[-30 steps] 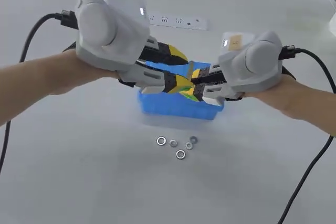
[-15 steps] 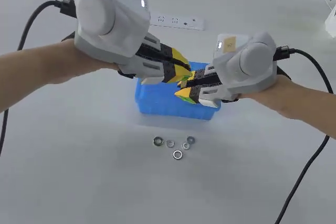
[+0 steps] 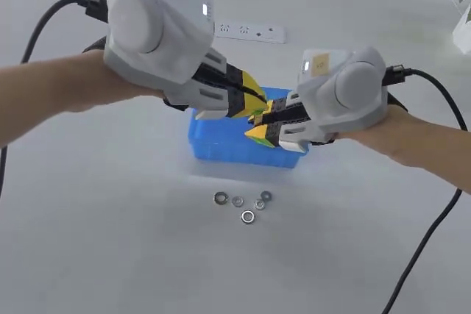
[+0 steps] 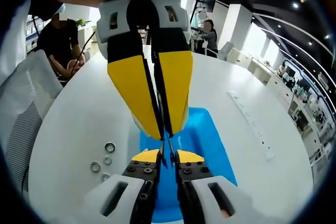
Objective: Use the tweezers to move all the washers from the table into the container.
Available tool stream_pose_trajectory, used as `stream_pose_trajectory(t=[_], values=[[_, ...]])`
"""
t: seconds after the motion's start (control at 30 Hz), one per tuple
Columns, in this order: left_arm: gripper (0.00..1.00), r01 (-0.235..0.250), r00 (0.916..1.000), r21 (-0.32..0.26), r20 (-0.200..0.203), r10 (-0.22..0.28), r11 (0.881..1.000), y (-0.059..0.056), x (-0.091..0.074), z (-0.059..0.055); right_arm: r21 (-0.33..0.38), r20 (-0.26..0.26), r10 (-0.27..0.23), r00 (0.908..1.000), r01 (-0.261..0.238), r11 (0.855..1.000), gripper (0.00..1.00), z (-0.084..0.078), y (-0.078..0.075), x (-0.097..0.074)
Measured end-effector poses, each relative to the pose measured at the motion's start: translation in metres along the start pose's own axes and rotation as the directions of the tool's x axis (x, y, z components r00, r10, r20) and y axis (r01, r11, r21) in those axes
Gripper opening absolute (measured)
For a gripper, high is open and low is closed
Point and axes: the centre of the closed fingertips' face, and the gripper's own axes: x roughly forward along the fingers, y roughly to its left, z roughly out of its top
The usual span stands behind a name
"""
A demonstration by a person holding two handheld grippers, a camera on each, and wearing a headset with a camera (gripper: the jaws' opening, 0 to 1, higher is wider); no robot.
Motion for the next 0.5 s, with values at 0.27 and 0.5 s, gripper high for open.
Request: stream_pose_trajectory(t=[0.27, 0.5], values=[[0.05, -0.009, 1.0, 0.032, -0.004, 0.009, 0.999, 0.004, -0.006, 0.006, -0.001, 0.009, -0.025, 0.9997, 0.025, 1.0, 0.13, 0.008, -0.004, -0.004], [0.05, -0.028, 0.9996, 0.028, 0.0, 0.028, 0.999, 0.008, -0.015, 0.012, 0.013, 0.013, -0.041, 0.9991, 0.041, 0.999, 0.21, 0.013, -0.007, -0.008]])
